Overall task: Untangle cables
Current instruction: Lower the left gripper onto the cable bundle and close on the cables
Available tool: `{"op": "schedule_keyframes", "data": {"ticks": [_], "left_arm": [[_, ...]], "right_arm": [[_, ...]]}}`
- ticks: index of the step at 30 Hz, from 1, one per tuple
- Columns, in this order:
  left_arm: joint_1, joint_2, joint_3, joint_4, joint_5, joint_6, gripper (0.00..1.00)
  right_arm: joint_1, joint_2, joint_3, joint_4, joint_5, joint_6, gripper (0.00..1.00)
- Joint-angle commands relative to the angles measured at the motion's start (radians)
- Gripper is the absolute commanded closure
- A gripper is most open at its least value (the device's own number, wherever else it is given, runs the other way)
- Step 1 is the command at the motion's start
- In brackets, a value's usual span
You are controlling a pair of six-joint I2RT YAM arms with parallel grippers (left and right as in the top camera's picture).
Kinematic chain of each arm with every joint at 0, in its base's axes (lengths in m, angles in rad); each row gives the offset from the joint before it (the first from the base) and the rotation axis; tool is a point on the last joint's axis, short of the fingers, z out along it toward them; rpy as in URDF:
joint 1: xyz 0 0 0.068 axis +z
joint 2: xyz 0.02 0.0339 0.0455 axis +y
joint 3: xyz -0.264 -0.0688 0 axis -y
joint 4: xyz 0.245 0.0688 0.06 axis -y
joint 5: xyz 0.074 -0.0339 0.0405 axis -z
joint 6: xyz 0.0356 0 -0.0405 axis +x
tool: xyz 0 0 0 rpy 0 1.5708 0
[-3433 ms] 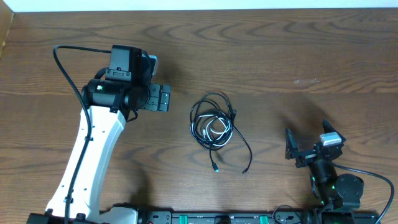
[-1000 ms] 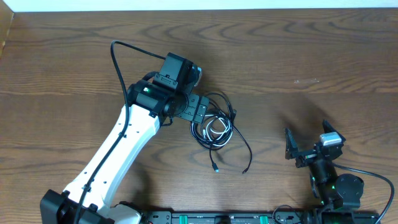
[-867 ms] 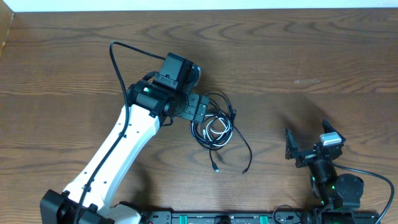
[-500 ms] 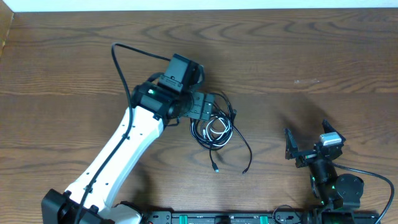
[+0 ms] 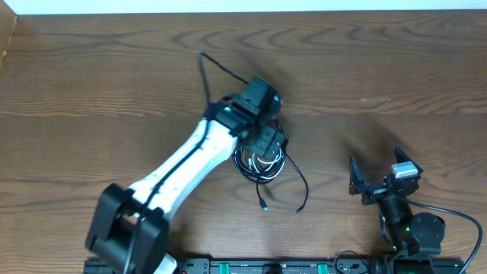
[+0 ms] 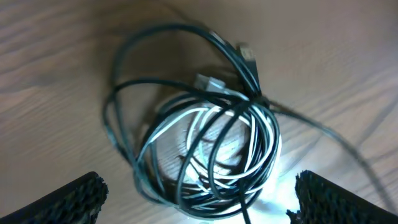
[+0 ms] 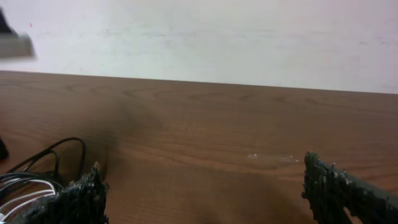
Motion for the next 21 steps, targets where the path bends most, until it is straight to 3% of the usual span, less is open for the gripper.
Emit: {"op": "schedule_keyframes", "data": {"ticks": [1,9,21], "left_arm": [[-0.016,0.051,-0.012,0.010,-0.010,0.190,0.02],[-0.010,0.115,-0.012,0.077,-0.010,0.381,0.02],[-0.010,0.189,-0.012,0.187,-0.009,0.451,0.02]], "right_arm": [[0.007,0.002,-0.001,-0.005,0.008,-0.015,0.01],[0.007,0.002,-0.001,-0.005,0.007,-0.015,0.01],[0.007,0.002,-0.001,-0.005,0.008,-0.015,0.01]]}}
